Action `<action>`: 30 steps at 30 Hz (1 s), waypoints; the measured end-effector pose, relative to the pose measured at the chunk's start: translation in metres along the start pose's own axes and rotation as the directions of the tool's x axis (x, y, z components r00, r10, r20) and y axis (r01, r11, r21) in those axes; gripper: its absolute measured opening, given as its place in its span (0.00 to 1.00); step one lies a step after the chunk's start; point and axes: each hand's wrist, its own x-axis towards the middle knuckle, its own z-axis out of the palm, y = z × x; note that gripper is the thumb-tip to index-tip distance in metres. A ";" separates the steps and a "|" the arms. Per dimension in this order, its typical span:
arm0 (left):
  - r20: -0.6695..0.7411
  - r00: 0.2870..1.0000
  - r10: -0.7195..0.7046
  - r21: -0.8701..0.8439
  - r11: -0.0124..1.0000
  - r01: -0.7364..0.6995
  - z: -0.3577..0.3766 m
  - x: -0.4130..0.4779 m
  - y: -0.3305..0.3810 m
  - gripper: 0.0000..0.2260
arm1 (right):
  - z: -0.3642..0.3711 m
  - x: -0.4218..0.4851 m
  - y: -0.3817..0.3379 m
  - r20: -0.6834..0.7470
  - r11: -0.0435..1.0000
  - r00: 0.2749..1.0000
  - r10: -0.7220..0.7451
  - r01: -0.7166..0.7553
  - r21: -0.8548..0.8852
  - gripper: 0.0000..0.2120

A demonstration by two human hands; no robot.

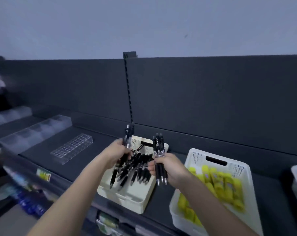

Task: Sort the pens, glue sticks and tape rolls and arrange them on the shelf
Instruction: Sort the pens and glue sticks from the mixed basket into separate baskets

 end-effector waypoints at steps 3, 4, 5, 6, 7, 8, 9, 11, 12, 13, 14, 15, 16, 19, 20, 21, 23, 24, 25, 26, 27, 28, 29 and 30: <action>0.074 0.989 -0.130 0.282 0.954 0.104 -0.005 0.033 -0.025 0.09 | 0.024 0.031 0.015 -0.095 0.990 0.992 0.082 -0.092 -0.103 0.08; 0.071 0.985 -0.155 0.355 0.927 0.120 -0.005 0.044 -0.033 0.09 | 0.028 0.040 0.020 -0.131 0.983 0.987 0.092 -0.112 -0.148 0.07; 0.066 0.983 -0.170 0.431 0.894 0.126 -0.006 0.053 -0.038 0.08 | 0.031 0.049 0.025 -0.162 0.973 0.983 0.091 -0.122 -0.197 0.07; 0.052 0.983 -0.174 0.496 0.859 0.126 -0.005 0.060 -0.043 0.07 | 0.034 0.056 0.029 -0.188 0.961 0.978 0.088 -0.133 -0.241 0.07; 0.025 0.985 -0.168 0.529 0.839 0.129 -0.006 0.067 -0.048 0.08 | 0.036 0.064 0.032 -0.217 0.950 0.972 0.090 -0.149 -0.273 0.09; 0.002 0.987 -0.160 0.532 0.836 0.134 -0.007 0.073 -0.051 0.10 | 0.037 0.070 0.033 -0.239 0.938 0.967 0.089 -0.162 -0.306 0.11; -0.008 0.989 -0.151 0.522 0.843 0.132 -0.007 0.077 -0.052 0.12 | 0.039 0.073 0.033 -0.251 0.923 0.965 0.073 -0.161 -0.351 0.11; 0.008 0.991 -0.132 0.518 0.849 0.109 -0.008 0.084 -0.051 0.13 | 0.042 0.074 0.027 -0.262 0.890 0.965 0.012 -0.130 -0.438 0.08; 0.025 0.992 -0.123 0.526 0.846 0.092 -0.008 0.085 -0.049 0.13 | 0.042 0.071 0.022 -0.260 0.876 0.965 -0.025 -0.104 -0.471 0.06; 0.036 0.994 -0.101 0.535 0.843 0.066 -0.008 0.085 -0.046 0.13 | 0.041 0.068 0.018 -0.252 0.859 0.965 -0.069 -0.071 -0.507 0.05; 0.041 0.997 -0.062 0.544 0.838 0.030 -0.009 0.084 -0.041 0.14 | 0.040 0.062 0.014 -0.236 0.835 0.966 -0.102 -0.046 -0.548 0.03; 0.042 0.999 -0.017 0.552 0.834 -0.009 -0.008 0.081 -0.036 0.15 | 0.037 0.055 0.010 -0.215 0.812 0.967 -0.135 -0.016 -0.584 0.01; 0.041 0.999 0.028 0.556 0.830 -0.046 -0.007 0.078 -0.031 0.17 | 0.034 0.047 0.007 -0.188 0.782 0.969 -0.161 0.009 -0.624 0.01; 0.099 0.985 0.139 0.569 0.804 -0.171 0.004 0.066 -0.022 0.15 | 0.015 0.029 0.002 -0.177 0.634 0.946 -0.273 0.038 -0.772 0.16; 0.133 0.978 0.160 0.582 0.786 -0.208 0.010 0.062 -0.020 0.14 | 0.008 0.023 0.002 -0.180 0.586 0.934 -0.309 0.038 -0.809 0.19; 0.168 0.971 0.172 0.595 0.767 -0.239 0.016 0.058 -0.019 0.14 | 0.000 0.018 0.003 -0.180 0.541 0.924 -0.338 0.034 -0.840 0.20; 0.232 0.953 0.198 0.603 0.739 -0.300 0.032 0.051 -0.017 0.16 | -0.017 0.004 0.003 -0.211 0.459 0.908 -0.363 -0.022 -0.888 0.21; 0.261 0.941 0.216 0.612 0.717 -0.334 0.041 0.047 -0.016 0.16 | -0.026 -0.003 0.004 -0.226 0.424 0.901 -0.371 -0.053 -0.904 0.22; 0.288 0.929 0.234 0.627 0.687 -0.367 0.050 0.043 -0.015 0.16 | -0.035 -0.011 0.005 -0.237 0.391 0.895 -0.377 -0.078 -0.917 0.23; 0.312 0.916 0.254 0.638 0.658 -0.400 0.059 0.039 -0.014 0.16 | -0.044 -0.019 0.005 -0.245 0.355 0.890 -0.384 -0.103 -0.929 0.24; 0.341 0.901 0.269 0.641 0.635 -0.432 0.068 0.034 -0.013 0.16 | -0.054 -0.027 0.006 -0.254 0.328 0.887 -0.387 -0.125 -0.936 0.24; 0.367 0.888 0.278 0.638 0.619 -0.458 0.078 0.030 -0.011 0.17 | -0.063 -0.036 0.006 -0.264 0.312 0.883 -0.389 -0.143 -0.939 0.24; 0.389 0.875 0.287 0.639 0.601 -0.481 0.088 0.024 -0.008 0.17 | -0.072 -0.045 0.007 -0.280 0.305 0.879 -0.387 -0.165 -0.938 0.24; 0.408 0.863 0.296 0.644 0.577 -0.503 0.099 0.019 -0.005 0.17 | -0.082 -0.054 0.007 -0.296 0.299 0.873 -0.388 -0.185 -0.936 0.23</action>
